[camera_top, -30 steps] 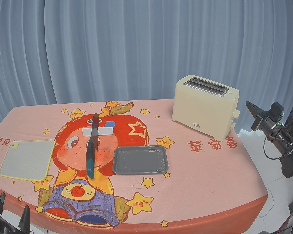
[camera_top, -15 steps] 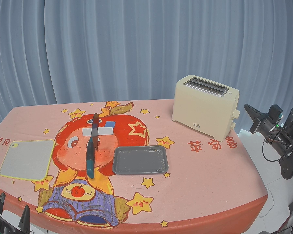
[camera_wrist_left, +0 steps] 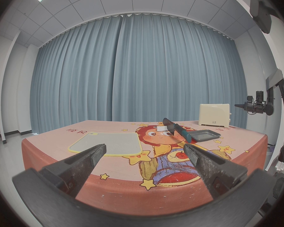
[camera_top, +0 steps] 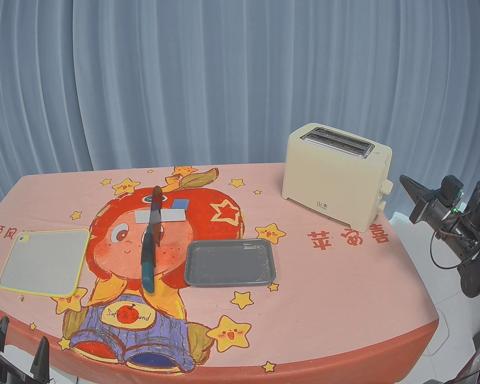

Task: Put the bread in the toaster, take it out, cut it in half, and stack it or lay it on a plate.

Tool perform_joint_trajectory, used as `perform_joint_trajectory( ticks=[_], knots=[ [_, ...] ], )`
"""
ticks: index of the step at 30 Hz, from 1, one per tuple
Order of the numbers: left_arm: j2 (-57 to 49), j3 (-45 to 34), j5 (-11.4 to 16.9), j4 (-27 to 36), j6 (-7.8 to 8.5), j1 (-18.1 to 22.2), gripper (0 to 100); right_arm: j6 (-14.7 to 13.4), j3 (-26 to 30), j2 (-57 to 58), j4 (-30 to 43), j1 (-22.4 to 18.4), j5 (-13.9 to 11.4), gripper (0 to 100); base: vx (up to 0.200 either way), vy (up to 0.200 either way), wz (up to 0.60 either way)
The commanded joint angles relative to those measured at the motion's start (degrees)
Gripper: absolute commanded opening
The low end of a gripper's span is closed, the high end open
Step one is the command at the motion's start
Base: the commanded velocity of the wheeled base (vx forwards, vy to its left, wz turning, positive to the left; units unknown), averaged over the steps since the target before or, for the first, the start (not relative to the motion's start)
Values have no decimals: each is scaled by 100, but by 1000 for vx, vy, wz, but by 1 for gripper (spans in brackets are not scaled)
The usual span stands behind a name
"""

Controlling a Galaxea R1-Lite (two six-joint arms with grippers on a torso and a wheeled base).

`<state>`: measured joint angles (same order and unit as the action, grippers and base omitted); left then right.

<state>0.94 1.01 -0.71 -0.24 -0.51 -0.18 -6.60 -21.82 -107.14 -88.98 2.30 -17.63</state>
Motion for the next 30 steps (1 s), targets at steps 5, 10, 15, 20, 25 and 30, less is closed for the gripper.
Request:
perform_joint_trajectory(
  ticks=[5, 10, 15, 20, 25, 30],
  knots=[
    [3, -101, -8, -2, -2, 1, 100, 18, 187, -8, -32, 77, -4, 0, 0, 0, 0],
    [3, -101, -8, -2, -2, 1, 100, 62, 310, -96, -32, 77, -21, 0, 0, 0, 0],
    [3, -101, -8, -2, -2, 1, 100, 71, 407, -114, -23, 148, -21, 0, 0, 0, 0],
    [3, -101, 0, -2, -2, 1, 100, 79, 477, -246, -32, 156, -21, 0, 0, 0, 0],
    [3, -101, -8, -2, -2, 1, 100, 97, 486, -342, -32, 139, -21, 0, 0, 0, 0],
    [12, -101, -8, -2, -2, 1, 100, 141, 495, -562, -32, 139, -13, 0, 0, 0, 0]
  ],
)
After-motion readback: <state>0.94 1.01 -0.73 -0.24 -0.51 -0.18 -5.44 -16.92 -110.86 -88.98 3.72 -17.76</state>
